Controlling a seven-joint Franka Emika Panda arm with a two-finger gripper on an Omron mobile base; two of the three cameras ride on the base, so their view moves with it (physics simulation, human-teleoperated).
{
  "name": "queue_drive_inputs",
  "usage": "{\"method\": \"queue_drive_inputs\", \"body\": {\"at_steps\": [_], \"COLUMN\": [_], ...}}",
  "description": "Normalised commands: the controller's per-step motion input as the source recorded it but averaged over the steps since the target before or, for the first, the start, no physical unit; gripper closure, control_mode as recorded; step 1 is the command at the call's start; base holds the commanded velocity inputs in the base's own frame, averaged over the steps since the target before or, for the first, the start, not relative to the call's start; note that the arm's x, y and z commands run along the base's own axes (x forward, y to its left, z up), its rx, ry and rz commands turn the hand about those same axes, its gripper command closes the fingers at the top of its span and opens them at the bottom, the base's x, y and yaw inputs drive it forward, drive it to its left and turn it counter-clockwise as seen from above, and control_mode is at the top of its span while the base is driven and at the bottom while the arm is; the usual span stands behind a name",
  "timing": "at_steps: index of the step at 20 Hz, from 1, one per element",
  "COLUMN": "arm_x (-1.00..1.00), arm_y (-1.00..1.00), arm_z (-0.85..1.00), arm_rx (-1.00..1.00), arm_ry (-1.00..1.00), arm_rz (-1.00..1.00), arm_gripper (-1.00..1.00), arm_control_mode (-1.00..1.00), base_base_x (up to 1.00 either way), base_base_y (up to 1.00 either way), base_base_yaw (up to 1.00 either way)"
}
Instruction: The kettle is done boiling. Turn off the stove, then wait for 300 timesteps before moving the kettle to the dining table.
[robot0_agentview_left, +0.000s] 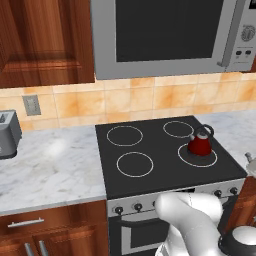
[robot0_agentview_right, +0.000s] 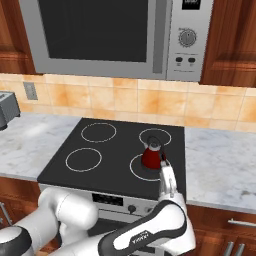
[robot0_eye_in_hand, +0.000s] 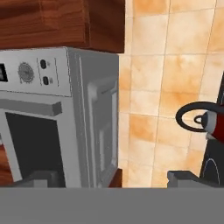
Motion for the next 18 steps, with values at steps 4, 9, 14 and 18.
{"method": "queue_drive_inputs", "body": {"at_steps": [4, 9, 14, 18], "arm_x": [0.11, 0.09, 0.13, 0.30], "arm_y": [0.15, 0.14, 0.13, 0.01], "arm_z": [0.21, 0.12, 0.05, 0.00], "arm_rx": [-0.30, -0.26, -0.23, -0.12], "arm_ry": [-0.06, 0.00, 0.00, 0.10], "arm_rz": [0.00, 0.00, 0.00, -0.04], "arm_gripper": [-1.00, -1.00, -1.00, -1.00], "arm_control_mode": [-1.00, -1.00, -1.00, -1.00], "base_base_x": [0.00, 0.00, 0.00, 0.00], "base_base_y": [0.00, 0.00, 0.00, 0.00], "base_base_yaw": [0.00, 0.00, 0.00, 0.00]}}
